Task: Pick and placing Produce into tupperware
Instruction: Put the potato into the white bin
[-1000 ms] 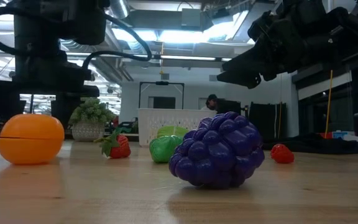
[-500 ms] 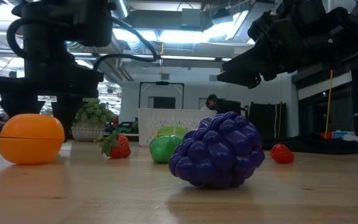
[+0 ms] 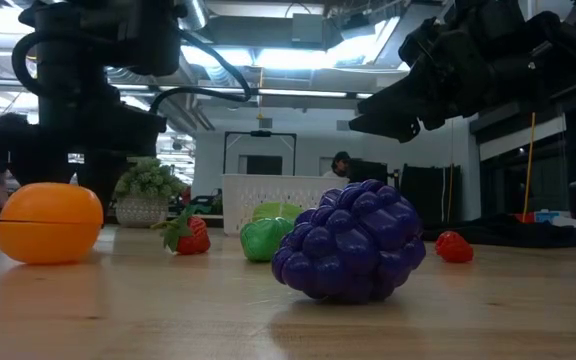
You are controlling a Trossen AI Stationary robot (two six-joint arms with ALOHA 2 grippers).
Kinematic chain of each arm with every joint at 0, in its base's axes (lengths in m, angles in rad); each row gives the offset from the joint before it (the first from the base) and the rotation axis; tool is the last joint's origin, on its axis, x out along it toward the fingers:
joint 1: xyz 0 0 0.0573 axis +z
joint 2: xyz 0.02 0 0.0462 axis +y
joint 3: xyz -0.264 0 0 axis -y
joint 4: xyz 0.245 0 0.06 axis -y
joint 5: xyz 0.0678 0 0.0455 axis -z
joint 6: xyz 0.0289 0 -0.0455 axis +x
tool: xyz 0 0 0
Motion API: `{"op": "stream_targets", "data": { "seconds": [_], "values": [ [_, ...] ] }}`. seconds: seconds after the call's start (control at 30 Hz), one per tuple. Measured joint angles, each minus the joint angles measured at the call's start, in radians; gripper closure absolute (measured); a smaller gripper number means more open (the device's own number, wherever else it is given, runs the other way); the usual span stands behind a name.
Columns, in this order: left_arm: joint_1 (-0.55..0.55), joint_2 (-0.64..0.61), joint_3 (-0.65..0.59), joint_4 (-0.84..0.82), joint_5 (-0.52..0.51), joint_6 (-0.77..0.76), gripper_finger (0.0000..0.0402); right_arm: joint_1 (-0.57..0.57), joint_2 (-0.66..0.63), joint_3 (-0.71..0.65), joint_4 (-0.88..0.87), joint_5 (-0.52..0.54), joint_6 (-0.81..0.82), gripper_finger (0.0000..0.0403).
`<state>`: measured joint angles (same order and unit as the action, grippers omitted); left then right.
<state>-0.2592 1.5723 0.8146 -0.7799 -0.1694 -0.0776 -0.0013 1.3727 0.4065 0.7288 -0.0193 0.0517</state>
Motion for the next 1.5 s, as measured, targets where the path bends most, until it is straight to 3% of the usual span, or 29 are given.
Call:
{"op": "stream_targets", "data": {
  "seconds": [0.7,1.3,1.5],
  "values": [
    [0.0,-0.002,0.004,0.003,-0.003,-0.036,0.0227,0.0,0.0,0.0,0.0,0.0,-0.001,0.0125],
    [0.047,-0.007,0.207,-0.086,-0.005,0.06,0.0228,0.0,0.0,0.0,-0.016,0.0,-0.007,0.0125],
    [0.111,-0.106,0.208,-0.091,-0.005,0.056,0.0226,0.0,0.0,0.0,-0.022,0.0,-0.012,0.0125]
  ]
}}
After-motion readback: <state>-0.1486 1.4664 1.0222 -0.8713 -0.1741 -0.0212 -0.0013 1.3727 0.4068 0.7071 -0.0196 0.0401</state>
